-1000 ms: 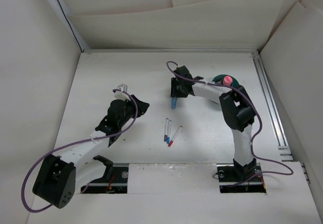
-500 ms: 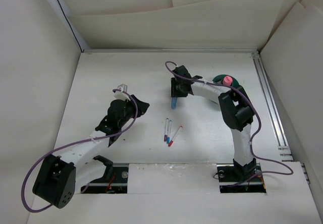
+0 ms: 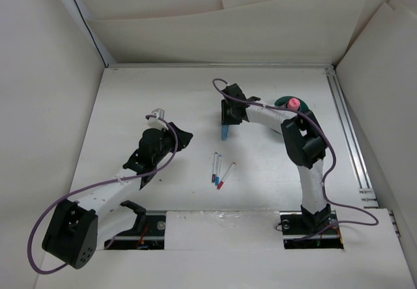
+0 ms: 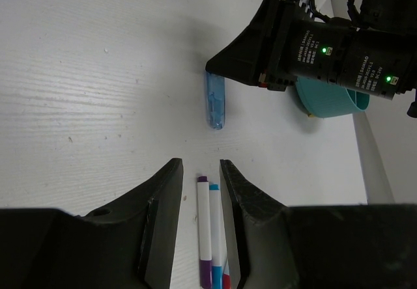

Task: Sort the stationery into containers
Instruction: Pick up the stationery from the center of the board, then place the stationery in the storage box.

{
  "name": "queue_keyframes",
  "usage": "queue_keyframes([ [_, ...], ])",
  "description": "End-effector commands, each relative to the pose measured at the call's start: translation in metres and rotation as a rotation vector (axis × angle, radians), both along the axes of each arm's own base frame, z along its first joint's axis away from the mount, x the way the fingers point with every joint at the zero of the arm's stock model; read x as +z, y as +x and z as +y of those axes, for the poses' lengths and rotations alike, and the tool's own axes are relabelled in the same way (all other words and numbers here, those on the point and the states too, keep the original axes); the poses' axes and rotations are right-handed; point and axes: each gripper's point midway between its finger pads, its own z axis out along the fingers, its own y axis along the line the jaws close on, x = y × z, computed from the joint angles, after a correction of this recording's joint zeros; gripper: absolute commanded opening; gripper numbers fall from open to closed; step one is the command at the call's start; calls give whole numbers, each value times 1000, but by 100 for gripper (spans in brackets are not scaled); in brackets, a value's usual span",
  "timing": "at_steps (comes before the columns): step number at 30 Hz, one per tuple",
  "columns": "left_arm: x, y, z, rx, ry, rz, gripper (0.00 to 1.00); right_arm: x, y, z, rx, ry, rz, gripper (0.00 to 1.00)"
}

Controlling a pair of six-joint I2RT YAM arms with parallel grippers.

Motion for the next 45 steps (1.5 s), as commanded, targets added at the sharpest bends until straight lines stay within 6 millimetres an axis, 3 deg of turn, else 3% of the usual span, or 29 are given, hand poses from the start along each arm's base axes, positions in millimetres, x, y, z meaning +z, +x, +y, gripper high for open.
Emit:
queue_keyframes([
  [1,21,3,-4,-10,-22,-66,26,21,3,6,16,27,-43,23],
  [3,21,3,-4,-10,-22,-66,26,27,1,5,16,35,-55,23],
  [4,21,3,-4,-10,-22,-66,26,40,4,7,16,53,-83,22],
  [8,23,4,-4,-10,-26,-74,26,61,3,5,22,107,-132,20],
  [12,19,3,-3,-10,-22,-66,26,72,3,-2,17,134,-148,20],
  [17,19,2,-5,-20,-25,-65,28,103,7,-14,17,207,-194,18],
  [18,16,2,-8,-33,-26,-58,28,120,9,-20,14,217,-229,18],
  [22,4,-4,-21,-89,-5,-23,29,165,26,-58,-53,247,-324,18],
  [25,0,-9,-36,-137,9,-12,30,189,41,-96,-118,239,-373,18],
  [26,2,-10,-42,-151,9,-14,32,193,46,-119,-169,225,-383,18],
  [28,2,-14,-54,-180,12,-14,32,209,57,-146,-227,206,-430,18],
  [29,7,-14,-57,-185,17,-31,33,209,60,-159,-260,192,-436,18],
  [30,7,-13,-61,-187,21,-30,33,214,67,-184,-327,164,-459,18],
  [33,5,-16,-68,-213,31,-29,34,219,77,-224,-435,118,-501,18],
  [35,6,-16,-71,-222,29,-28,34,228,83,-238,-476,105,-533,18],
  [36,1,-16,-70,-225,45,-17,34,220,86,-241,-487,90,-520,18],
  [37,1,-16,-70,-225,45,-17,35,228,89,-257,-527,76,-541,18],
  [39,-3,-17,-71,-234,48,-6,35,220,95,-269,-558,55,-531,18],
  [40,-3,-17,-71,-234,48,-6,36,227,97,-278,-580,52,-553,18],
  [45,-7,-17,-71,-238,61,-2,39,214,107,-293,-624,4,-544,18],
])
